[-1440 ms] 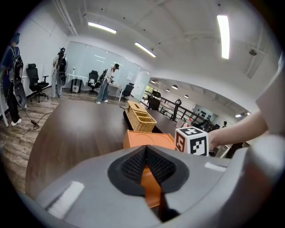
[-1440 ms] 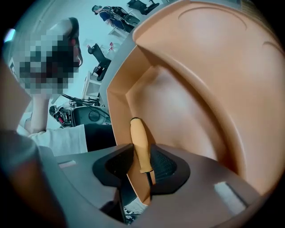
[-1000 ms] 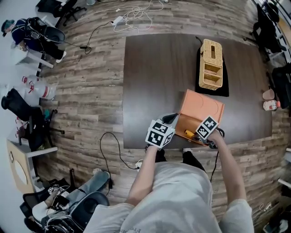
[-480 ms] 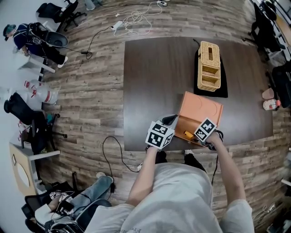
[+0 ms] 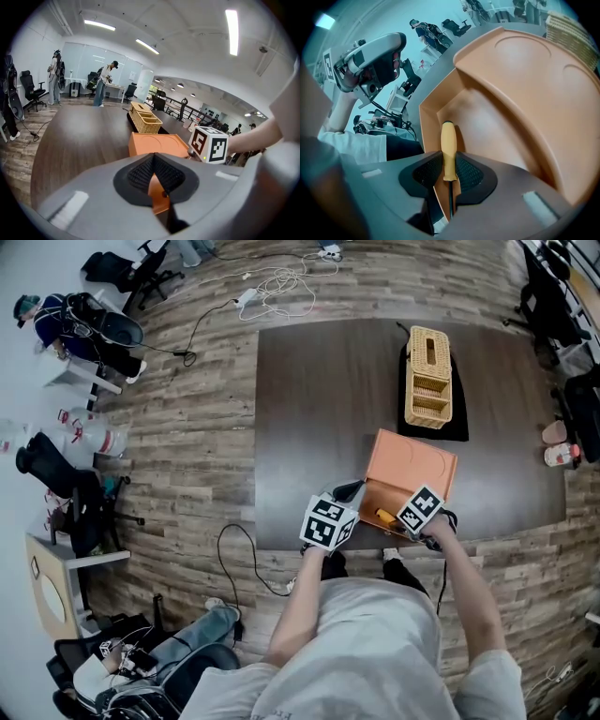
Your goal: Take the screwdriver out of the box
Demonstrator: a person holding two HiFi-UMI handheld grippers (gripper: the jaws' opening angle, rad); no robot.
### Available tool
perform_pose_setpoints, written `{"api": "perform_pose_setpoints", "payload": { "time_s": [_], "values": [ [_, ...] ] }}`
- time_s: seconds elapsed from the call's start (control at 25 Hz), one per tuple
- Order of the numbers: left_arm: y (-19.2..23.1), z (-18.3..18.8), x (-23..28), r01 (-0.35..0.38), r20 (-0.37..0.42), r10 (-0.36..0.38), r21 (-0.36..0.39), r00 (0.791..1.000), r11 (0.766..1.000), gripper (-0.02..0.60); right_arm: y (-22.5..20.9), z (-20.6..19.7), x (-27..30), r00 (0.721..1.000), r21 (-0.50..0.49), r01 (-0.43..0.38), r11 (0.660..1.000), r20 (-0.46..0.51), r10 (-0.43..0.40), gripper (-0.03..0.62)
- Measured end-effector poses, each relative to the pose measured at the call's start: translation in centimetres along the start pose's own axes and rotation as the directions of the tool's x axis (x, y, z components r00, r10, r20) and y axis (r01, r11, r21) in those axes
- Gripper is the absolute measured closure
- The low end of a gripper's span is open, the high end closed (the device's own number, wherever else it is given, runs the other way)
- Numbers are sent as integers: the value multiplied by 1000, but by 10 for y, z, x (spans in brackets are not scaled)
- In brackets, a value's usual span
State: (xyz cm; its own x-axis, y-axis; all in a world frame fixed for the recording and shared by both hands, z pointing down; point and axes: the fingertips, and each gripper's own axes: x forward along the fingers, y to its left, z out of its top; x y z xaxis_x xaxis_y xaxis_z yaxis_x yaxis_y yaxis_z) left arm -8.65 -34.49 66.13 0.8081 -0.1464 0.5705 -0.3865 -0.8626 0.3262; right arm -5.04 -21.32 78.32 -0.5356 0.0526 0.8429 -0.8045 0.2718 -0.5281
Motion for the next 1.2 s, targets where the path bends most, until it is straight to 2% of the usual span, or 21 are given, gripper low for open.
{"api": "perform_pose_setpoints", "payload": {
  "time_s": [0.84,1.2],
  "values": [
    [-20,-29,-11,-102,-11,101,-51,995,993,528,3,17,-7,993,-75,34,997,118,-24,505],
    [-31,-35,-16,-157,2,157,-69,988,985,528,0,24,-19,982,-139,81,987,179,-56,507]
  ]
}}
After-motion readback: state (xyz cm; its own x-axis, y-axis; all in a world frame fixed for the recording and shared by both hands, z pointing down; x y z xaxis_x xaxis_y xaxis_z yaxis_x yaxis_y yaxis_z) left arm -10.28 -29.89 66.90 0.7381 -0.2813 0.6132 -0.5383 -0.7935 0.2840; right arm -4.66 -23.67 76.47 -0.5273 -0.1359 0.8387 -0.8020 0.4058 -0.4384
